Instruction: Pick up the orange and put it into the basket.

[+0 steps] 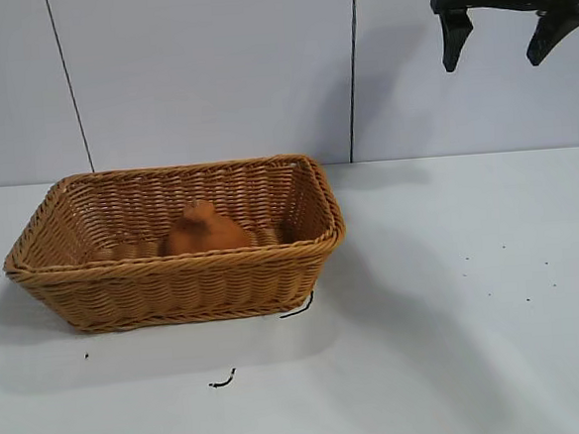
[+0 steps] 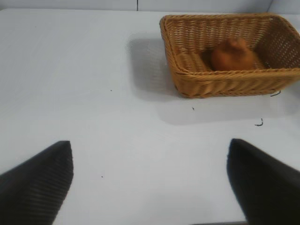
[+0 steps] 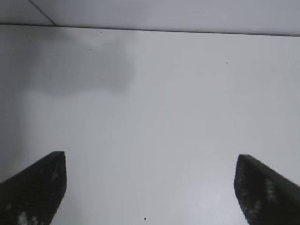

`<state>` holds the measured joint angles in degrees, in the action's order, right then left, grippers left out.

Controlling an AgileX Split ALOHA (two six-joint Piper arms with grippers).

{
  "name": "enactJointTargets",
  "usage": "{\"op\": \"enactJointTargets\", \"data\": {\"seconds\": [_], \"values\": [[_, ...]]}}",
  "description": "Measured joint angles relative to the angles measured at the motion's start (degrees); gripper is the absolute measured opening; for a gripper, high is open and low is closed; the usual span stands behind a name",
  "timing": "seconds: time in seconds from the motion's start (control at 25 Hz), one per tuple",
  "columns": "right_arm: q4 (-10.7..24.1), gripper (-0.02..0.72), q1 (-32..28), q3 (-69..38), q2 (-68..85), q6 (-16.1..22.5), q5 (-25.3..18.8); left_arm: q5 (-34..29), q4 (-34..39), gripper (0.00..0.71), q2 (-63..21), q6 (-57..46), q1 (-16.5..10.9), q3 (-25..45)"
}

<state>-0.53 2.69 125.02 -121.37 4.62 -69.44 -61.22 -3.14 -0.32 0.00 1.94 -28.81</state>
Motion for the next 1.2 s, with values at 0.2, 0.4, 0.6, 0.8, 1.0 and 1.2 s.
{"op": "enactJointTargets", "data": {"seconds": [0.2,0.4,0.6,0.8,1.0,1.2], "values": [[0.17,0.695,0.0,-16.17,9.78,-0.85,0.11,0.0,0.0,0.639,0.0,0.0,0.0,0.0],[-0.08,0.696,0.0,-39.98,23.54,-1.56,0.15,0.0,0.0,0.639,0.0,0.0,0.0,0.0],[-0.08,0.695,0.0,-62.21,40.69,-2.55,-0.2,-0.06,0.0,0.639,0.0,0.0,0.0,0.0],[-0.08,0.695,0.0,-79.07,57.43,-2.98,-0.39,-0.06,0.0,0.639,0.0,0.0,0.0,0.0],[-0.08,0.695,0.0,-87.81,72.19,-4.17,3.52,-0.06,0.0,0.639,0.0,0.0,0.0,0.0],[-0.14,0.695,0.0,-95.95,94.43,-4.62,9.82,-0.06,0.0,0.639,0.0,0.0,0.0,0.0]]}}
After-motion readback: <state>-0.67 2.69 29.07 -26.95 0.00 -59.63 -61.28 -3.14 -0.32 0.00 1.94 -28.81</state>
